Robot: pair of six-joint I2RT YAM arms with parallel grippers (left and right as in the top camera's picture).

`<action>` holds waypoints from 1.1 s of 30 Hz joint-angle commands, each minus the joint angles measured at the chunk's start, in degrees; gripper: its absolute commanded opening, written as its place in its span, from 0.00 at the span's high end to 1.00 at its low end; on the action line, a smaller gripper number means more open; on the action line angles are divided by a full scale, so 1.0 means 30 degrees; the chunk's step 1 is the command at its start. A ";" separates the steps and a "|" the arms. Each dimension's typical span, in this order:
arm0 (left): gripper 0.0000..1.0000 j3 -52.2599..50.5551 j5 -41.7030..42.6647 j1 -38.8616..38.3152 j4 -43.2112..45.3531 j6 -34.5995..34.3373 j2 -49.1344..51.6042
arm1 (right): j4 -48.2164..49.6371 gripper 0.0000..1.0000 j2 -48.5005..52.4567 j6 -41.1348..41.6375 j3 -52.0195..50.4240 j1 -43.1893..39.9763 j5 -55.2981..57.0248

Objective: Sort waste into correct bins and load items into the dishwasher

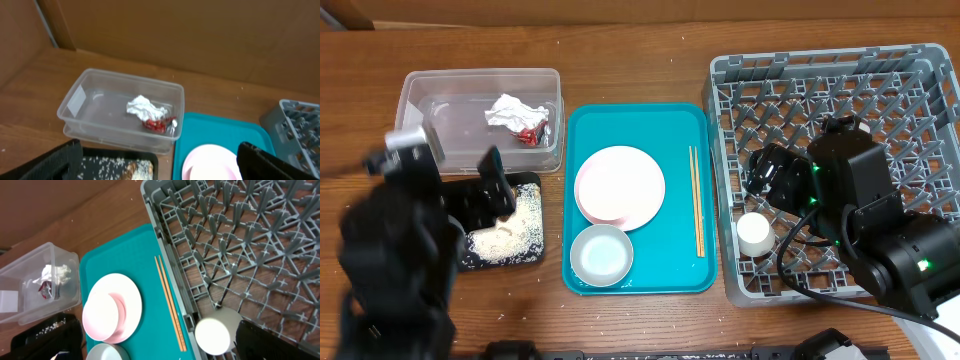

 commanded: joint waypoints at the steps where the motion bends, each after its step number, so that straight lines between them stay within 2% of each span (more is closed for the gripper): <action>1: 0.00 -0.4073 -0.0036 -0.0109 0.1953 0.0539 -0.3235 | 0.0117 0.00 -0.0066 0.0000 0.0189 -0.0036 0.0262; 9: 0.00 -1.1708 0.1195 -0.0124 0.6368 0.0408 -1.0455 | 0.0117 0.00 -0.0066 0.0000 0.0189 -0.0036 0.0262; 16: 0.00 -1.6167 0.1552 -0.0109 0.8794 0.0262 -1.3872 | 0.0117 0.00 -0.0066 0.0000 0.0189 -0.0036 0.0262; 26: 0.00 -2.1216 0.1472 -0.0109 1.0105 -0.1443 -1.4098 | 0.0117 0.00 -0.0066 0.0000 0.0189 -0.0036 0.0262; 33: 0.00 -2.1347 0.1406 -0.0109 1.0783 -0.1377 -1.3996 | 0.0117 0.00 -0.0066 0.0000 0.0189 -0.0036 0.0262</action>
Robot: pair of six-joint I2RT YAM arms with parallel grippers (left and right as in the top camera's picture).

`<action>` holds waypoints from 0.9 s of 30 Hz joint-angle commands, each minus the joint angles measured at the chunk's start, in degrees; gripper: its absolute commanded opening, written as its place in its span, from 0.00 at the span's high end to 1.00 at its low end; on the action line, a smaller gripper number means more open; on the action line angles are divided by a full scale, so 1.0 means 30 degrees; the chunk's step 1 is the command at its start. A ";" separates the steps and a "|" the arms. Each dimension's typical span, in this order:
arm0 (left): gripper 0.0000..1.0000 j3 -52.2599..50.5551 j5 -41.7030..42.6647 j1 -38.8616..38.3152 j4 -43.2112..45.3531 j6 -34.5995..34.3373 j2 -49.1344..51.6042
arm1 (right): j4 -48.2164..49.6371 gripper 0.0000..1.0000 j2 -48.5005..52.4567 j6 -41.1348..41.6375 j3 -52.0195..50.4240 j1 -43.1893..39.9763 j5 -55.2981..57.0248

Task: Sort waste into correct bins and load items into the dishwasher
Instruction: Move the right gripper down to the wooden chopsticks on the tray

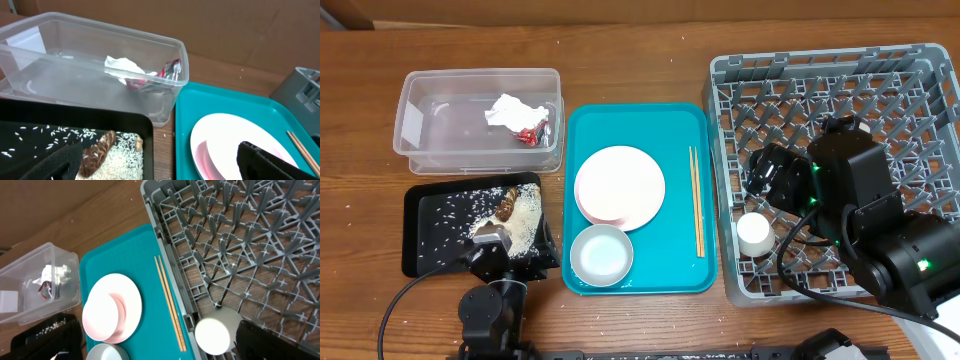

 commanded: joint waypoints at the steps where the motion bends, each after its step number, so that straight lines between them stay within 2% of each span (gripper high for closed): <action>1: 0.00 -0.0197 0.0087 -0.0102 0.0087 -0.0401 -0.0175 | 0.0102 0.00 -0.0066 0.0000 0.0189 -0.0036 0.0255; 12: 0.00 -0.0197 0.0087 -0.0109 0.0087 -0.0401 -0.0175 | 0.0124 0.00 -0.0066 0.0007 0.0189 -0.0036 -0.0146; 15: 0.00 -0.0197 0.0087 -0.0109 0.0087 -0.0401 -0.0175 | 0.1683 0.00 -0.0066 -0.0015 0.0189 -0.0036 -0.0612; 19: 0.00 -0.0197 0.0087 -0.0109 0.0087 -0.0401 -0.0175 | 0.3628 0.00 0.0248 0.0066 -0.0197 0.0007 -0.5756; 22: 0.00 -0.0197 0.0087 -0.0109 0.0087 -0.0401 -0.0175 | 0.4976 0.02 0.1421 -0.0765 -0.0772 0.0787 -0.8641; 25: 0.00 -0.0197 0.0087 -0.0109 0.0087 -0.0401 -0.0175 | 0.4801 0.02 0.3767 -0.3045 -0.0794 0.2798 -0.8102; 27: 0.00 -0.0197 0.0087 -0.0109 0.0087 -0.0401 -0.0175 | 0.4248 0.02 0.5588 -0.3854 -0.0794 0.3912 -0.6178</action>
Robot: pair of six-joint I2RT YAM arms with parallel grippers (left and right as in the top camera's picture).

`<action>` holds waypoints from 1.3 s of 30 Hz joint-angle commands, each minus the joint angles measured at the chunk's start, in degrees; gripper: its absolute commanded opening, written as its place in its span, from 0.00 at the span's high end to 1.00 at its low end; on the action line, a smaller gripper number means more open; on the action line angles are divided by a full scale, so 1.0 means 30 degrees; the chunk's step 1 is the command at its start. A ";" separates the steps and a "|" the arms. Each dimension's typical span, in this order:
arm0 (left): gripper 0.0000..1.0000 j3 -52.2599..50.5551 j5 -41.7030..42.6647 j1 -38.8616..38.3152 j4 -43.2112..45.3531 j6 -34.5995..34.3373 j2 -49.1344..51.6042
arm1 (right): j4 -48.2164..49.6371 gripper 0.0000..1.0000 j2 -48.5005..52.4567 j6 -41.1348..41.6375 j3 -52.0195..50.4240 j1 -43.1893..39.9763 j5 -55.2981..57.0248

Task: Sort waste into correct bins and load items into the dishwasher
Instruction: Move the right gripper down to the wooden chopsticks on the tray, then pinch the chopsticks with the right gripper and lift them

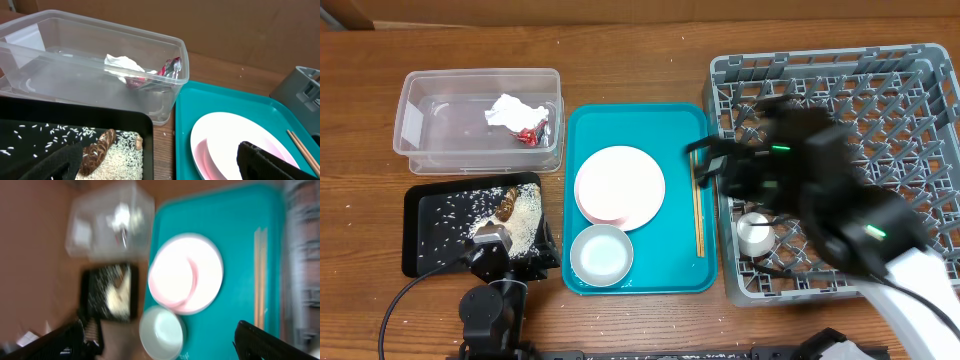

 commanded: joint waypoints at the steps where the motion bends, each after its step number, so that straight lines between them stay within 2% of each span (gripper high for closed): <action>1: 0.00 -0.0109 0.0087 -0.0109 0.0087 -0.0328 -0.0175 | -0.0736 0.05 0.2922 -0.2040 -0.0474 0.1574 0.1617; 4: 0.00 -0.0109 0.0087 -0.0109 0.0087 -0.0328 -0.0175 | -0.0874 0.23 0.5246 -0.2229 -0.0474 0.1734 0.3461; 6: 0.00 -0.0109 0.0087 -0.0109 0.0087 -0.0328 -0.0175 | -0.0168 0.30 0.6623 -0.2696 -0.0474 0.1610 0.3840; 12: 0.00 -0.0109 0.0087 -0.0109 0.0087 -0.0328 -0.0175 | 0.1115 0.37 0.9785 -0.2681 -0.0474 0.0954 0.4000; 14: 0.00 -0.0109 0.0087 -0.0109 0.0087 -0.0328 -0.0175 | 0.1137 0.45 1.0564 -0.2688 -0.0474 0.0568 0.4014; 18: 0.00 -0.0109 0.0087 -0.0109 0.0087 -0.0328 -0.0175 | 0.1035 0.45 1.1584 -0.2856 -0.0474 -0.0117 0.3985; 22: 0.00 -0.0109 0.0087 -0.0109 0.0087 -0.0328 -0.0175 | 0.0947 0.45 1.1912 -0.5136 -0.0474 -0.0452 0.2907; 25: 0.00 -0.0109 0.0087 -0.0109 0.0087 -0.0328 -0.0175 | 0.0729 0.45 1.1919 -0.5858 -0.0474 -0.0466 0.2725; 32: 0.00 -0.0109 0.0087 -0.0102 0.0087 -0.0328 -0.0175 | 0.0590 0.58 1.2881 -0.5887 -0.0481 -0.0510 0.2805; 39: 0.00 -0.0109 0.0087 -0.0102 0.0087 -0.0328 -0.0175 | 0.0597 0.59 1.4316 -0.6040 -0.0481 -0.0379 0.2710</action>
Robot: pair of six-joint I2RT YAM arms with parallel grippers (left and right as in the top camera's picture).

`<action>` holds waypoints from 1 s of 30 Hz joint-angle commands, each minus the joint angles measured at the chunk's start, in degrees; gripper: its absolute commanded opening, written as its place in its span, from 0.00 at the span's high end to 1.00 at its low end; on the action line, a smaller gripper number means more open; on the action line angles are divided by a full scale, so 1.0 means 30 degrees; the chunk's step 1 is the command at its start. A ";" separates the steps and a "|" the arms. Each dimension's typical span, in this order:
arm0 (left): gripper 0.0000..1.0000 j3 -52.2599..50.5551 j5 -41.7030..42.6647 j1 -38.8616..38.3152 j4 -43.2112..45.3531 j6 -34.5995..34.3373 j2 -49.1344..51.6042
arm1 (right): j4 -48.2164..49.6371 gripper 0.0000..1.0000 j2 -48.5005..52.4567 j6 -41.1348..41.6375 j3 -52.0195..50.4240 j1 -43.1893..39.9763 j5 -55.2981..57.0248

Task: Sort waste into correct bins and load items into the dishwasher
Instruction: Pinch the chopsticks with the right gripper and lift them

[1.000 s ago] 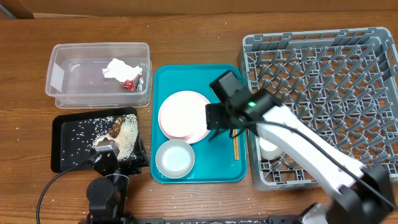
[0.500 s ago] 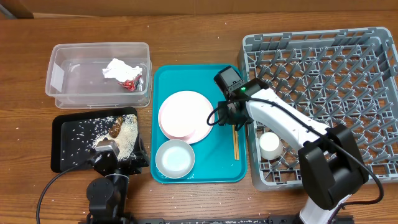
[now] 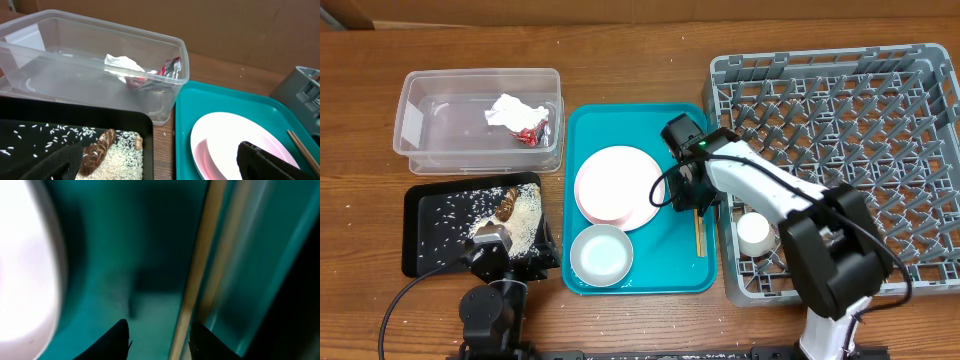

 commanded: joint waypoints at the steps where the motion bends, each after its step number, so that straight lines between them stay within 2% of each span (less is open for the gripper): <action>1: 0.00 -0.0102 0.0087 -0.0109 0.0080 -0.0328 -0.0175 | -0.0007 0.60 0.0532 -0.0255 0.0066 0.0175 -0.0109; 3: 0.00 -0.0102 0.0087 -0.0102 0.0080 -0.0328 -0.0175 | -0.0007 0.60 0.0743 -0.0255 0.0066 0.0248 -0.0109; 6: 0.00 -0.0102 0.0087 -0.0109 0.0080 -0.0328 -0.0175 | -0.0080 0.69 0.0794 -0.0262 0.0066 0.0248 -0.0117; 7: 0.00 -0.0102 0.0087 -0.0109 0.0080 -0.0328 -0.0175 | -0.0109 0.75 0.0794 -0.0270 0.0073 0.0248 -0.0117; 9: 0.00 -0.0102 0.0087 -0.0109 0.0080 -0.0328 -0.0175 | -0.0175 0.93 0.0787 -0.0270 0.0095 0.0248 -0.0109; 10: 0.00 -0.0102 0.0087 -0.0109 0.0080 -0.0328 -0.0175 | -0.0219 0.96 0.0780 -0.0270 0.0124 0.0248 -0.0102; 17: 0.00 -0.0102 0.0087 -0.0102 0.0080 -0.0328 -0.0175 | -0.1690 0.96 -0.0109 -0.0255 0.1938 0.0131 0.0321; 24: 0.00 -0.0102 0.0087 -0.0109 0.0080 -0.0328 -0.0175 | -0.3002 0.96 -0.3133 0.0029 0.5005 -0.0262 0.1464; 27: 0.00 -0.0102 0.0087 -0.0109 0.0080 -0.0328 -0.0175 | -0.3045 0.96 -0.4364 -0.0044 0.5384 -0.0903 0.3264; 30: 0.00 -0.0102 0.0087 -0.0109 0.0080 -0.0328 -0.0175 | -0.3096 0.96 -0.4605 -0.2033 0.5377 -0.1843 0.4430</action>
